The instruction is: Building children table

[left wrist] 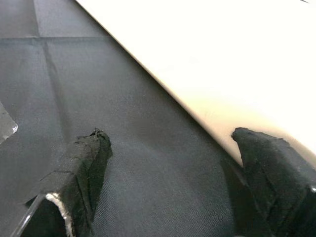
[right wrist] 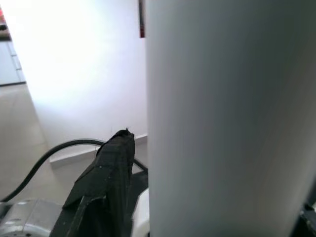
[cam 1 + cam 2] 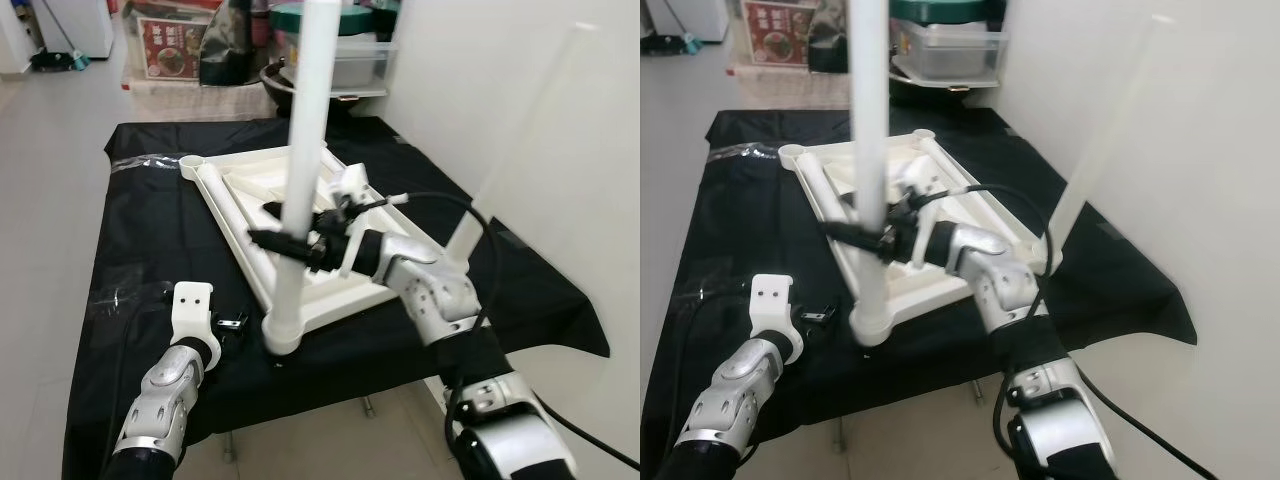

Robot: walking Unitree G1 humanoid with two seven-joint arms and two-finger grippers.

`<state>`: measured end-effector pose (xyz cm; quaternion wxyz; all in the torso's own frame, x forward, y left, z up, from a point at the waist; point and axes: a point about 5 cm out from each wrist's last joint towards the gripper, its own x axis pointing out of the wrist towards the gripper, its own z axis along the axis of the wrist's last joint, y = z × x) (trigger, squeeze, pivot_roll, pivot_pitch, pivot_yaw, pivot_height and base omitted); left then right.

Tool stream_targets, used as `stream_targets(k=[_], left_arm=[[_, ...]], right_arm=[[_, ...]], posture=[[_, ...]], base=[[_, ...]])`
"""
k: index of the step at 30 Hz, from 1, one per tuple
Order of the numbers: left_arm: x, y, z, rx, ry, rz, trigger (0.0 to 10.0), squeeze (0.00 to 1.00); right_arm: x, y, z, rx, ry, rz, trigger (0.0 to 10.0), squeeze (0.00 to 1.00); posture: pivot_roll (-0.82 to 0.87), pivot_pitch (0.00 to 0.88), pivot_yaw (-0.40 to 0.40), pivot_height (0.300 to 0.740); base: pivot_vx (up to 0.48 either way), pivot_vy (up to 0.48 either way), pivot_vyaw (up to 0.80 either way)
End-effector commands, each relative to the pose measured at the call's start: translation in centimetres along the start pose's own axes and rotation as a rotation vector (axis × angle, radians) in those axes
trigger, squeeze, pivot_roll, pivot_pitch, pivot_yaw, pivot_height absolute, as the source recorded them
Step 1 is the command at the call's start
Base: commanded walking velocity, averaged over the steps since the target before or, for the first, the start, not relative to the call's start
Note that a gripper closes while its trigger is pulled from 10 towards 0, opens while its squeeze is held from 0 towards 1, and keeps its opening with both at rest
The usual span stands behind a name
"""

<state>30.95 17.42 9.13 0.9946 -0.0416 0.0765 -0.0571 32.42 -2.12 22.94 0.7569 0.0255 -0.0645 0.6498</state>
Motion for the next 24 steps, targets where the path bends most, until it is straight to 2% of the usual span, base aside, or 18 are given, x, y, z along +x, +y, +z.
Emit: stream_targets(k=[1,2,3,4,7,9,10,11,12,13,14,15,16,18,19,22,23,24], left_arm=[[-0.3,0.1,-1.2,0.003,0.053,0.005,10.0,0.00],[-0.4,0.1,-1.3,0.003,0.055,0.006,10.0,0.00],[-0.4,0.1,-1.3,0.003,0.055,0.006,10.0,0.00],[-0.5,0.1,-1.3,0.004,0.055,0.007,10.0,0.00],[-0.5,0.2,-1.3,0.005,0.056,0.008,10.0,0.00],[-0.5,0.2,-1.3,0.004,0.056,0.008,10.0,0.00],[-0.5,0.2,-1.3,0.004,0.056,0.008,10.0,0.00],[-0.5,0.2,-1.3,0.004,0.056,0.008,10.0,0.00],[-0.5,0.1,-1.4,0.004,0.057,0.007,10.0,0.00],[-0.5,0.1,-1.4,0.004,0.057,0.007,10.0,0.00],[-0.5,0.1,-1.4,0.002,0.059,0.005,10.0,0.00],[-0.5,0.1,-1.4,0.002,0.059,0.005,10.0,0.00],[-0.5,-0.1,-1.5,0.001,0.060,0.002,10.0,0.00],[-0.5,-0.1,-1.5,0.001,0.062,0.000,10.0,0.00],[-0.5,-0.1,-1.6,0.000,0.065,-0.002,10.0,0.00],[-0.5,-0.1,-1.7,0.003,0.070,-0.007,10.0,0.00],[-0.4,-0.2,-1.6,0.004,0.070,-0.010,10.0,0.00],[-0.4,-0.2,-1.6,0.004,0.070,-0.010,10.0,0.00]], right_arm=[[0.7,0.8,-1.4,0.016,0.051,0.045,10.0,0.00],[1.0,0.4,-2.3,0.026,0.085,-0.012,4.6,0.00],[1.0,0.4,-2.3,0.026,0.085,-0.012,4.6,0.00],[0.7,-1.6,-4.0,0.052,0.177,-0.255,0.0,0.00],[-1.3,-4.4,-5.4,0.091,0.272,-0.640,0.0,0.00],[-1.8,-4.9,-5.6,0.098,0.282,-0.710,0.0,0.00],[-3.5,-5.8,-5.9,0.111,0.298,-0.879,0.0,0.00],[-3.5,-5.8,-5.9,0.111,0.298,-0.879,0.0,0.00],[-5.3,-6.5,-6.3,0.136,0.302,-1.031,0.0,0.00],[-5.3,-6.5,-6.3,0.136,0.302,-1.031,0.0,0.00],[-7.6,-6.9,-6.6,0.148,0.304,-1.204,0.0,0.00],[-7.6,-6.9,-6.6,0.148,0.304,-1.204,0.0,0.00],[-10.1,-7.0,-6.8,0.166,0.290,-1.398,0.0,0.00],[-11.2,-6.4,-6.7,0.170,0.268,-1.489,0.0,0.00],[-11.0,-5.6,-6.4,0.176,0.243,-1.494,10.0,0.00],[-9.4,-4.4,-5.5,0.142,0.198,-1.401,10.0,0.00],[-8.7,-4.2,-4.7,0.120,0.147,-1.349,10.0,0.84],[-8.7,-4.2,-4.7,0.120,0.147,-1.349,10.0,0.84]], posture=[[0.13,0.000,-0.150,0.740],[0.13,0.000,-0.151,0.740],[0.13,0.000,-0.151,0.740],[0.12,0.000,-0.151,0.740],[0.11,0.000,-0.147,0.740],[0.11,0.000,-0.147,0.740],[0.11,0.000,-0.143,0.740],[0.11,0.000,-0.143,0.740],[0.11,0.000,-0.143,0.740],[0.11,0.000,-0.143,0.740],[0.10,0.000,-0.140,0.740],[0.10,0.000,-0.140,0.740],[0.10,0.000,-0.137,0.740],[0.09,0.000,-0.132,0.740],[0.08,0.000,-0.126,0.740],[0.08,0.000,-0.121,0.740],[0.08,0.000,-0.121,0.740],[0.08,0.000,-0.121,0.740]], base=[[0.000,0.000,0.00],[0.000,0.000,0.00],[0.000,0.000,0.00],[0.000,0.000,0.00],[0.000,0.000,0.00],[0.000,0.000,0.00],[0.000,0.000,0.00],[0.000,0.000,0.00],[0.000,0.000,0.00],[0.000,0.000,0.00],[0.000,0.000,0.00],[0.000,0.000,0.00],[0.000,0.000,0.00],[0.000,0.000,0.00],[0.000,0.000,0.00],[0.000,0.000,0.00],[0.000,0.000,0.00],[0.000,0.000,0.00]])
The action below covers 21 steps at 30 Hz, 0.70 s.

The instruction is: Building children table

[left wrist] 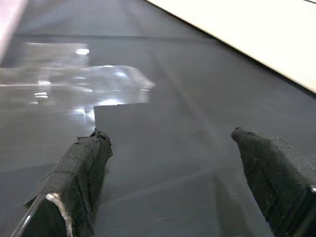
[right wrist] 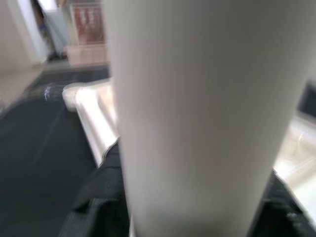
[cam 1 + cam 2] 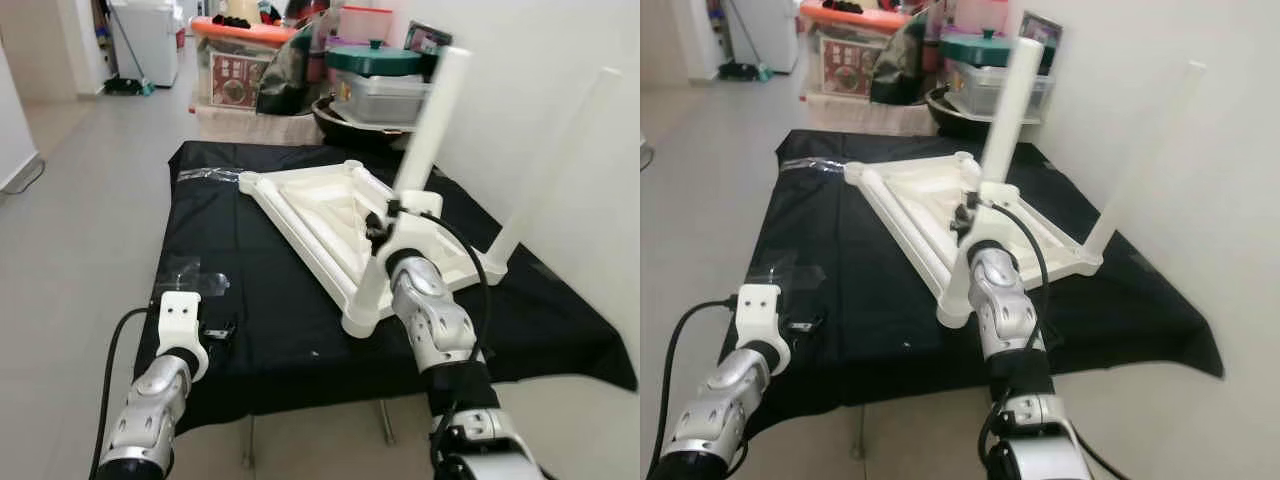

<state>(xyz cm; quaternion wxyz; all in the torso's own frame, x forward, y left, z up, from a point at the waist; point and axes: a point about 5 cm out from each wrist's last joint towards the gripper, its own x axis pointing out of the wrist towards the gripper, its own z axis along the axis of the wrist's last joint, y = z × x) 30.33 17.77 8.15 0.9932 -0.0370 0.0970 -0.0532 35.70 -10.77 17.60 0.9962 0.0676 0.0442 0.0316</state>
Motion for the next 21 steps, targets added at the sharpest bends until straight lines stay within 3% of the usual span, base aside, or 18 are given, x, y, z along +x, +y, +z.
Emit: stream_targets(k=[1,2,3,4,7,8,10,11,13,14,17,20,21], left_arm=[[0.2,-0.6,-0.5,-0.001,0.028,-0.021,10.0,0.00],[0.2,-0.6,-0.4,-0.002,0.025,-0.021,10.0,0.00],[0.2,-0.6,-0.4,-0.002,0.025,-0.021,10.0,0.00],[0.3,-0.6,-0.3,-0.003,0.021,-0.019,10.0,0.00],[0.4,-0.5,-0.2,-0.003,0.020,-0.019,10.0,0.00],[0.3,-0.5,-0.3,-0.003,0.020,-0.017,10.0,0.00],[0.2,-0.5,-0.4,-0.006,0.020,-0.013,10.0,0.00],[0.2,-0.5,-0.4,-0.006,0.020,-0.013,10.0,0.00],[0.2,-0.6,-0.5,-0.007,0.020,-0.011,10.0,0.00],[0.2,-0.6,-0.5,-0.007,0.020,-0.011,10.0,0.00],[0.3,-0.8,-0.5,-0.005,0.019,-0.013,10.0,0.00],[0.3,-0.8,-0.4,-0.005,0.017,-0.013,10.0,0.00],[0.3,-0.7,-0.3,-0.004,0.015,-0.010,10.0,0.00]], right_arm=[[-0.1,0.4,0.2,-0.013,-0.014,0.034,10.0,0.84],[0.3,1.0,1.1,0.021,-0.053,0.092,10.0,1.00],[0.3,1.0,1.1,0.021,-0.053,0.092,10.0,1.00],[1.2,1.5,2.8,0.017,-0.102,0.195,10.0,1.00],[1.4,1.7,3.2,0.012,-0.112,0.212,10.0,1.00],[1.4,2.1,5.4,0.026,-0.201,0.334,10.0,0.00],[-0.3,3.5,9.9,0.056,-0.358,0.633,10.0,0.00],[-0.3,3.5,9.9,0.056,-0.358,0.633,10.0,0.00],[-1.7,4.5,11.5,0.034,-0.399,0.861,10.0,0.00],[-2.0,4.7,11.5,0.022,-0.395,0.920,10.0,0.00],[-1.6,5.1,10.8,-0.051,-0.388,0.937,10.0,0.00],[-1.7,5.6,10.1,-0.066,-0.367,0.983,10.0,0.00],[-2.2,6.6,9.0,-0.095,-0.339,1.077,7.8,0.00]], posture=[[0.08,0.000,-0.121,0.740],[0.08,0.000,-0.127,0.740],[0.08,0.000,-0.127,0.740],[0.09,0.000,-0.129,0.740],[0.09,0.000,-0.129,0.740],[0.09,0.000,-0.135,0.740],[0.09,0.000,-0.140,0.740],[0.09,0.000,-0.140,0.740],[0.10,0.000,-0.143,0.740],[0.10,0.000,-0.143,0.740],[0.11,0.000,-0.147,0.740],[0.12,0.000,-0.154,0.740],[0.12,0.000,-0.154,0.740]], base=[[0.000,0.000,0.00],[0.000,0.000,0.00],[0.000,0.000,0.00],[0.000,0.000,0.00],[0.000,0.000,0.00],[0.000,0.000,0.00],[0.000,0.000,0.00],[0.000,0.000,0.00],[0.000,0.000,0.00],[0.000,0.000,0.00],[0.000,0.000,0.00],[0.000,0.000,0.00],[0.000,0.000,0.00]])
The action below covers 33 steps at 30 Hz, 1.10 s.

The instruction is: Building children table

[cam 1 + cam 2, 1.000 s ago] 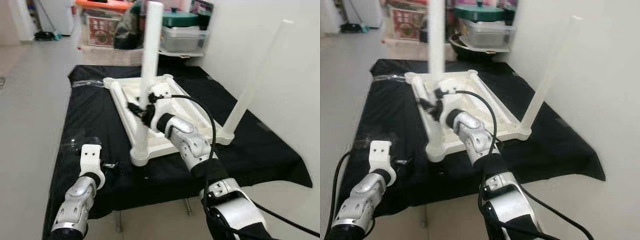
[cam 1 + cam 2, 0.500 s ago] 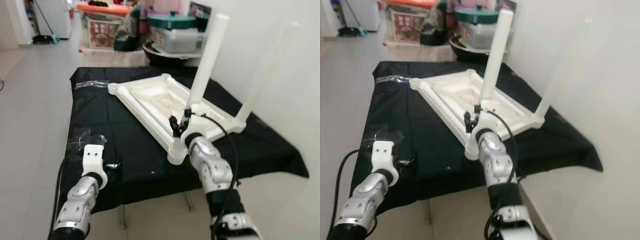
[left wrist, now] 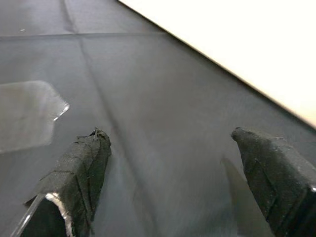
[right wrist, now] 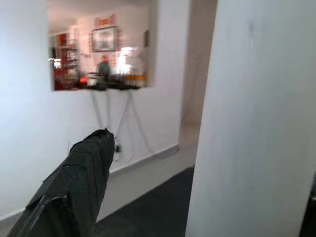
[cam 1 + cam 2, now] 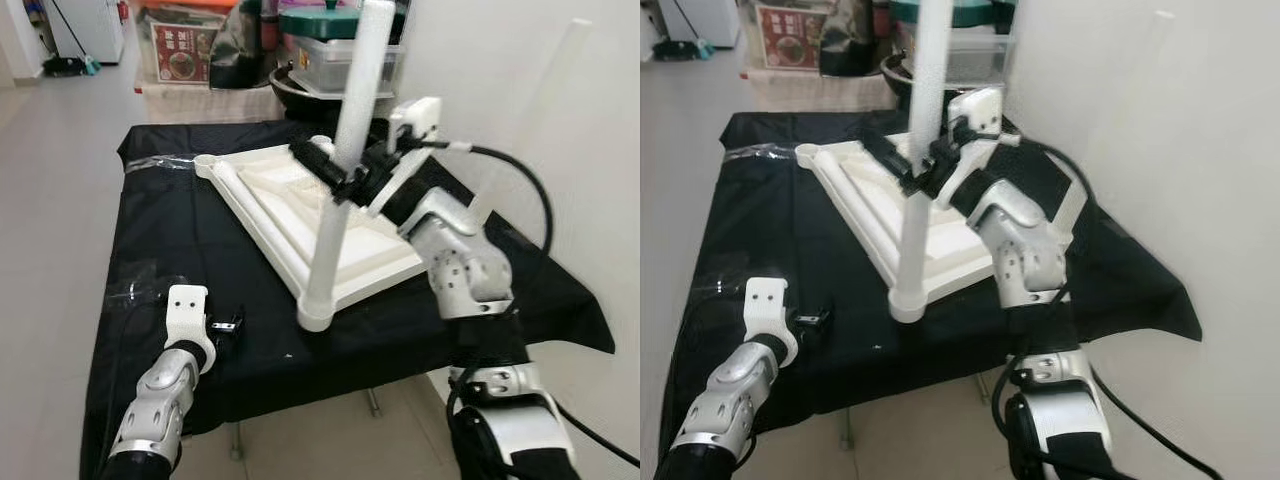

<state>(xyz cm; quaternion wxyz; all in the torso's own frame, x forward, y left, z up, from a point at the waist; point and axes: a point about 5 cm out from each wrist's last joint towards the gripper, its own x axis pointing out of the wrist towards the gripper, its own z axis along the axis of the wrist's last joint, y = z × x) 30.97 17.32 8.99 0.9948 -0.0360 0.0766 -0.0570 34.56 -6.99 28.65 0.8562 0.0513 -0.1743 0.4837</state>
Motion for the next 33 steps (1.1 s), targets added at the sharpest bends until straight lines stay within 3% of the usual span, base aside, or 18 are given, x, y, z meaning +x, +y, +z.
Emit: stream_targets(k=[1,2,4,5,6,7,10,12,13,14,15,16,19,23,27,28,32,33], left_arm=[[-0.2,-0.2,-1.2,-0.010,0.055,-0.001,10.0,0.00],[-0.3,0.0,-1.2,-0.009,0.053,0.006,10.0,0.00],[-0.3,0.0,-1.2,-0.009,0.053,0.006,10.0,0.00],[-0.3,0.1,-1.2,-0.009,0.053,0.008,10.0,0.00],[-0.3,0.1,-1.2,-0.009,0.053,0.008,10.0,0.00],[-0.4,0.1,-1.2,-0.008,0.053,0.008,10.0,0.00],[-0.4,0.0,-1.4,-0.007,0.056,0.007,10.0,0.00],[-0.4,0.0,-1.4,-0.006,0.056,0.005,10.0,0.00],[-0.3,-0.1,-1.4,-0.004,0.056,0.002,10.0,0.00],[-0.3,-0.1,-1.4,-0.004,0.056,0.002,10.0,0.00],[-0.3,-0.1,-1.4,-0.002,0.055,0.000,10.0,0.00],[-0.3,-0.1,-1.4,-0.002,0.055,0.000,10.0,0.00],[-0.2,-0.1,-1.3,-0.001,0.054,-0.002,10.0,0.00],[-0.2,-0.1,-1.3,-0.002,0.054,-0.002,10.0,0.00],[-0.4,-0.1,-1.4,-0.001,0.060,-0.005,10.0,0.00],[-0.4,-0.1,-1.5,0.001,0.064,-0.008,10.0,0.00],[-0.3,0.0,-1.4,0.004,0.065,-0.012,10.0,0.00],[-0.2,0.0,-1.3,0.003,0.062,-0.011,10.0,0.00]], right_arm=[[0.5,1.3,-1.2,0.013,0.035,0.095,7.8,0.00],[1.0,3.2,-2.5,0.025,0.055,0.199,2.0,0.00],[1.0,3.2,-2.5,0.025,0.055,0.199,2.0,0.00],[1.1,3.6,-2.8,0.030,0.054,0.222,1.1,0.00],[1.1,3.6,-2.8,0.030,0.054,0.222,1.1,0.00],[1.1,3.9,-3.0,0.041,0.057,0.239,0.0,0.00],[0.8,4.3,-3.6,0.069,0.085,0.268,0.0,0.00],[0.7,3.9,-4.6,0.067,0.141,0.205,0.0,0.00],[0.7,2.3,-6.1,0.079,0.239,0.010,0.0,0.00],[0.7,2.3,-6.1,0.079,0.239,0.010,0.0,0.00],[0.0,-0.2,-7.9,0.094,0.345,-0.303,0.0,0.00],[0.0,-0.2,-7.9,0.094,0.345,-0.303,0.0,0.00],[-3.7,-3.2,-11.1,0.143,0.472,-0.841,0.0,0.00],[-4.8,-3.2,-11.6,0.156,0.472,-0.920,0.0,0.00],[-5.2,-1.3,-12.2,0.130,0.463,-0.919,0.0,0.00],[-4.7,-0.4,-11.9,0.098,0.447,-0.840,10.0,0.00],[-3.3,0.2,-11.0,0.096,0.390,-0.716,10.0,0.00],[-2.8,-0.3,-10.0,0.094,0.339,-0.683,10.0,1.00]], posture=[[0.12,0.000,-0.154,0.740],[0.13,0.000,-0.160,0.740],[0.13,0.000,-0.160,0.740],[0.13,0.000,-0.160,0.740],[0.13,0.000,-0.160,0.740],[0.13,0.000,-0.158,0.740],[0.13,0.000,-0.157,0.740],[0.12,0.000,-0.157,0.740],[0.12,0.000,-0.156,0.740],[0.12,0.000,-0.156,0.740],[0.12,0.000,-0.156,0.740],[0.12,0.000,-0.156,0.740],[0.12,0.000,-0.155,0.740],[0.13,0.000,-0.155,0.740],[0.11,0.000,-0.137,0.740],[0.11,0.000,-0.136,0.740],[0.11,0.000,-0.135,0.740],[0.11,0.000,-0.136,0.740]], base=[[0.000,0.000,0.00],[0.000,0.000,0.00],[0.000,0.000,0.00],[0.000,0.000,0.00],[0.000,0.000,0.00],[0.000,0.000,0.00],[0.000,0.000,0.00],[0.000,0.000,0.00],[0.000,0.000,0.00],[0.000,0.000,0.00],[0.000,0.000,0.00],[0.000,0.000,0.00],[0.000,0.000,0.00],[0.000,0.000,0.00],[0.000,0.000,0.00],[0.000,0.000,0.00],[0.000,0.000,0.00],[0.000,0.000,0.00]])
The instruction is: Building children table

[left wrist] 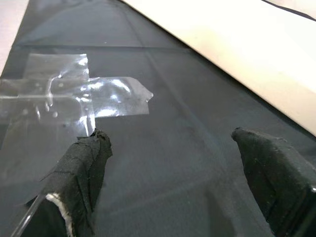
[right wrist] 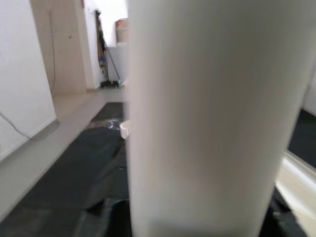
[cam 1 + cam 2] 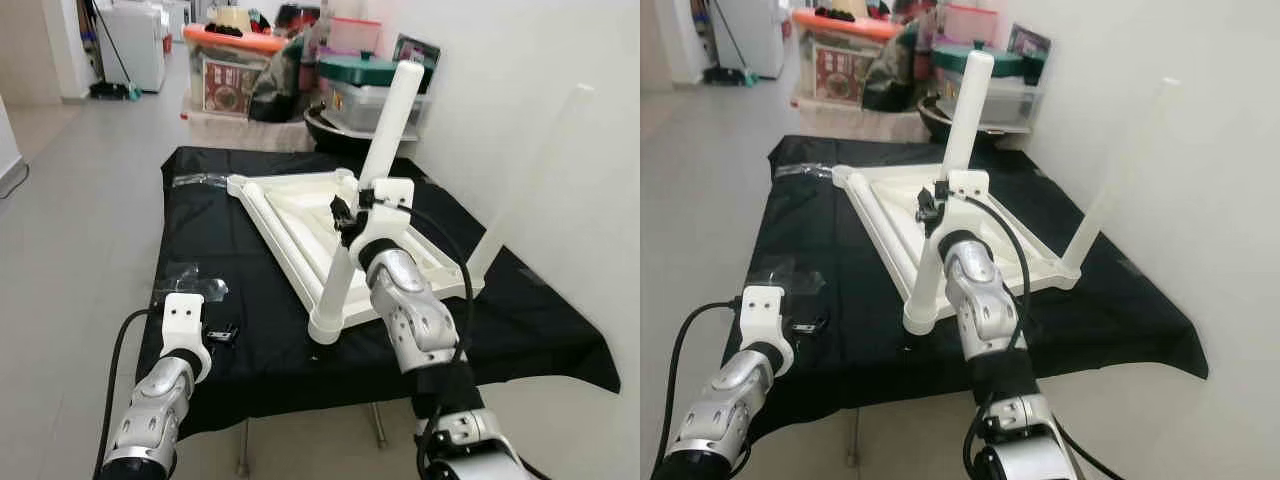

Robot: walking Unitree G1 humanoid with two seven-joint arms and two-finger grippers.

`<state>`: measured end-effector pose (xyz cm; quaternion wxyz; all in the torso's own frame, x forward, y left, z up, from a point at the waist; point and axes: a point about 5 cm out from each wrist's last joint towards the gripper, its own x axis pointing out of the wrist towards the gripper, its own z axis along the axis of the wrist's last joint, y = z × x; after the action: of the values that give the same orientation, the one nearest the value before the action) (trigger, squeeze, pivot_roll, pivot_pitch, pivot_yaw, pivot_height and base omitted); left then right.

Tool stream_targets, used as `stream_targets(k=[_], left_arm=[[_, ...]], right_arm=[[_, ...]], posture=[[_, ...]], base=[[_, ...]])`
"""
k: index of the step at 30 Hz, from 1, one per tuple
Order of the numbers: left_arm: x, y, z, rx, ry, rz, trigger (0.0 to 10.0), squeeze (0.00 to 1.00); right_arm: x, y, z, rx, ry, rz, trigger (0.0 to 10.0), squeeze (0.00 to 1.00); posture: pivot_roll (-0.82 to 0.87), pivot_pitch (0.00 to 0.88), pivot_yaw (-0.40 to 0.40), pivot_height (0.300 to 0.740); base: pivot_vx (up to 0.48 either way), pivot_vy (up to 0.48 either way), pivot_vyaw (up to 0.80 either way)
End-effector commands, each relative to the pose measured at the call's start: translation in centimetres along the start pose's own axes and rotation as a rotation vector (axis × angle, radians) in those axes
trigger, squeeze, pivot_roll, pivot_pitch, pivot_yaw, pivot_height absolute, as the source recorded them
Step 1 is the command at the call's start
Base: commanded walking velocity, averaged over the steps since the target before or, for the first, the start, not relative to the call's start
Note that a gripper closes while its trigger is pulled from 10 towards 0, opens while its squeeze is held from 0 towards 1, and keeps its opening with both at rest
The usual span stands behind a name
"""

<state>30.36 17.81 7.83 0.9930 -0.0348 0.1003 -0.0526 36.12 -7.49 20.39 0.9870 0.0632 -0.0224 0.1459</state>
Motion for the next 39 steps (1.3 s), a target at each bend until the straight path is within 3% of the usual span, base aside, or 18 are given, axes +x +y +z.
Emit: stream_targets(k=[1,5,6,8,10,15,19,24,25,26,27,33,34,35,36,37,38,39], left_arm=[[0.3,-0.5,-0.1,0.004,0.014,-0.021,10.0,0.00],[0.4,-0.6,0.1,0.002,0.010,-0.021,10.0,0.00],[0.4,-0.6,0.1,0.002,0.011,-0.022,10.0,0.00],[0.3,-0.6,0.0,0.002,0.012,-0.023,10.0,0.00],[0.3,-0.6,-0.1,0.002,0.014,-0.023,10.0,0.00],[0.4,-0.6,0.0,-0.002,0.009,-0.020,10.0,0.00],[0.3,-0.6,0.0,0.000,0.010,-0.019,10.0,0.00],[0.3,-0.6,0.0,0.001,0.011,-0.019,10.0,0.00],[0.3,-0.6,0.0,0.000,0.011,-0.017,10.0,0.00],[0.3,-0.6,0.0,0.000,0.011,-0.016,10.0,0.00],[0.3,-0.6,0.0,0.000,0.011,-0.016,10.0,0.00],[0.3,-0.7,0.0,0.000,0.011,-0.017,10.0,0.00],[0.3,-0.7,0.0,-0.001,0.010,-0.019,10.0,0.00],[0.3,-0.8,-0.1,-0.002,0.012,-0.020,10.0,0.00],[0.3,-0.8,-0.1,-0.002,0.012,-0.020,10.0,0.00],[0.2,-0.9,-0.2,-0.003,0.013,-0.021,10.0,0.00],[0.2,-0.9,-0.2,-0.003,0.013,-0.021,10.0,0.00],[0.2,-1.0,-0.3,-0.004,0.014,-0.023,10.0,0.00]], right_arm=[[-0.1,0.4,-2.1,0.017,0.086,0.063,10.0,1.00],[0.7,0.4,-0.3,0.047,0.039,0.158,10.0,1.00],[0.8,0.7,1.4,0.080,-0.006,0.313,10.0,0.00],[0.6,1.0,2.4,0.101,-0.036,0.418,10.0,0.00],[-0.2,1.4,3.6,0.086,-0.082,0.635,10.0,0.00],[-1.0,2.0,3.4,0.047,-0.062,0.798,10.0,0.00],[-2.9,3.6,1.6,0.026,-0.012,1.057,10.0,0.00],[-3.1,4.1,0.3,0.017,0.016,1.100,10.0,0.00],[-2.4,4.3,-0.3,0.030,0.024,1.044,6.4,0.00],[-1.9,4.5,-0.6,0.043,0.029,1.004,6.4,0.00],[-1.7,4.6,-0.9,0.069,0.036,0.991,0.0,0.00],[-1.6,4.5,-1.0,0.084,0.034,0.996,0.0,0.00],[-0.9,4.1,-1.6,0.041,0.065,0.874,0.0,0.00],[0.8,1.7,-3.2,-0.020,0.174,0.504,0.0,0.00],[0.8,1.7,-3.2,-0.020,0.174,0.504,0.0,0.00],[1.3,-1.2,-4.6,-0.043,0.246,0.145,0.0,0.00],[1.3,-1.2,-4.6,-0.043,0.246,0.145,0.0,0.00],[0.9,-3.6,-5.7,-0.054,0.287,-0.129,0.0,0.00]], posture=[[0.11,0.000,-0.136,0.740],[0.11,0.000,-0.134,0.740],[0.11,0.000,-0.135,0.740],[0.11,0.000,-0.135,0.740],[0.11,0.000,-0.140,0.740],[0.12,0.000,-0.146,0.740],[0.13,0.000,-0.149,0.740],[0.13,0.000,-0.151,0.740],[0.13,0.000,-0.152,0.740],[0.13,0.000,-0.151,0.740],[0.13,0.000,-0.151,0.740],[0.13,0.000,-0.152,0.740],[0.12,0.000,-0.152,0.740],[0.12,0.000,-0.152,0.740],[0.12,0.000,-0.152,0.740],[0.12,0.000,-0.149,0.740],[0.12,0.000,-0.149,0.740],[0.12,0.000,-0.151,0.740]], base=[[0.000,0.000,0.00],[0.000,0.000,0.00],[0.000,0.000,0.00],[0.000,0.000,0.00],[0.000,0.000,0.00],[0.000,0.000,0.00],[0.000,0.000,0.00],[0.000,0.000,0.00],[0.000,0.000,0.00],[0.000,0.000,0.00],[0.000,0.000,0.00],[0.000,0.000,0.00],[0.000,0.000,0.00],[0.000,0.000,0.00],[0.000,0.000,0.00],[0.000,0.000,0.00],[0.000,0.000,0.00],[0.000,0.000,0.00]])
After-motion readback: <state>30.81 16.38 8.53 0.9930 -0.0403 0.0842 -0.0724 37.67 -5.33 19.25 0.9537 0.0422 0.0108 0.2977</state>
